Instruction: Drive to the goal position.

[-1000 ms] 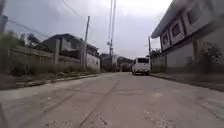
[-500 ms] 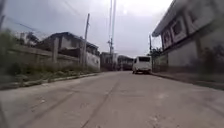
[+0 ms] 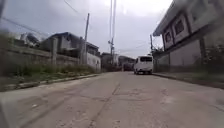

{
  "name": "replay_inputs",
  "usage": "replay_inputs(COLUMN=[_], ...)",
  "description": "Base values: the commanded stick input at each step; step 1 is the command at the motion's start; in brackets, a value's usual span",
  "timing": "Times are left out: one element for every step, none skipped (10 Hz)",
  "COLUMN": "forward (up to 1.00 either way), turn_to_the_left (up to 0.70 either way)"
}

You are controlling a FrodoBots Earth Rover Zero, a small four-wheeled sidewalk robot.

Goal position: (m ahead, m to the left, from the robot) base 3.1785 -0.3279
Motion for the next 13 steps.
replay_inputs(forward=[0.5, 0.5, 0.5, 0.5, 0.5, 0.5, 0.5, 0.5, 0.5, 0.5, 0.5, 0.5, 0.5], turn_to_the_left=[-0.5, -0.5, -0.5, -0.5, -0.5, -0.5, -0.29, -0.09, 0.0, 0.0, 0.0, 0.0, 0.0])
